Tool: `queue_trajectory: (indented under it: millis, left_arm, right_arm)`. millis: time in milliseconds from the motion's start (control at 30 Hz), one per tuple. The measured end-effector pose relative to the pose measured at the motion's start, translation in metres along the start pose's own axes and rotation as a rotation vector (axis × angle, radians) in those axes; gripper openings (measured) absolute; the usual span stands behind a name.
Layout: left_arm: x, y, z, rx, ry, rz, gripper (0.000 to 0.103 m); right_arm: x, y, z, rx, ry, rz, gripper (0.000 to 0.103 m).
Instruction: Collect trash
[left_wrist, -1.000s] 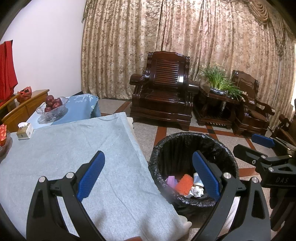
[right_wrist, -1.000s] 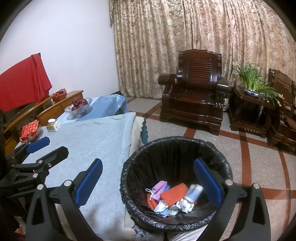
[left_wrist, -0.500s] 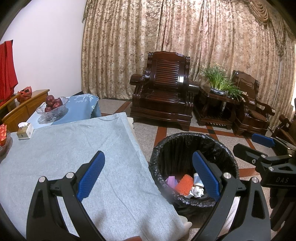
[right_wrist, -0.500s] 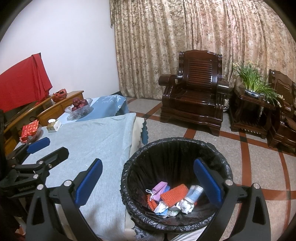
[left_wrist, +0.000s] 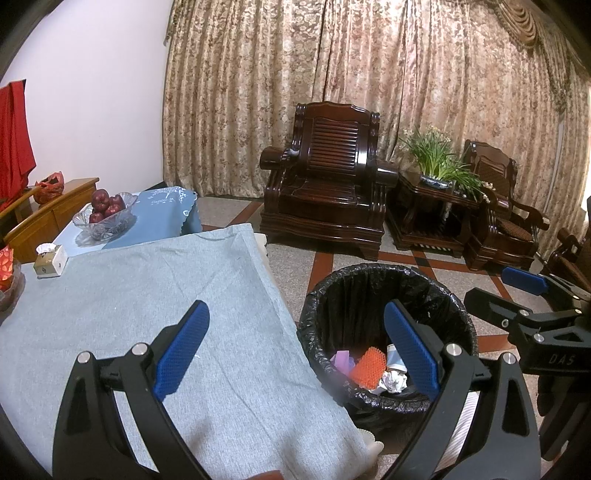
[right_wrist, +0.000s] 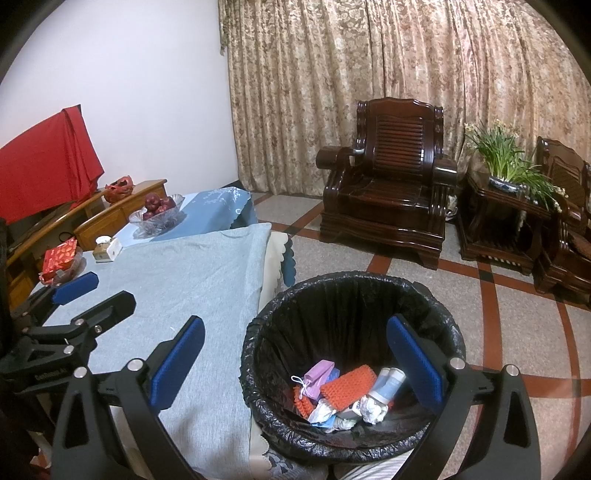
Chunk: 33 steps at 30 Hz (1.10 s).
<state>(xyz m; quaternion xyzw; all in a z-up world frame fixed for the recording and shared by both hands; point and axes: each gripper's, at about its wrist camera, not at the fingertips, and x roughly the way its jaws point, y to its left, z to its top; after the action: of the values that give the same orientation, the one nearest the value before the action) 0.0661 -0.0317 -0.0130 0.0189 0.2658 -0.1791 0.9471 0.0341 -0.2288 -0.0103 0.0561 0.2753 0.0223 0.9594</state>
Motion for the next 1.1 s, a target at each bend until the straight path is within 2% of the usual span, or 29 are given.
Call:
queue_trajectory:
  millis: [1100]
  left_arm:
    - [0.0, 0.0007, 0.0002, 0.0, 0.001, 0.0, 0.093]
  right_arm:
    - [0.0027, 0.0004, -0.0063, 0.001, 0.007, 0.005, 0.097]
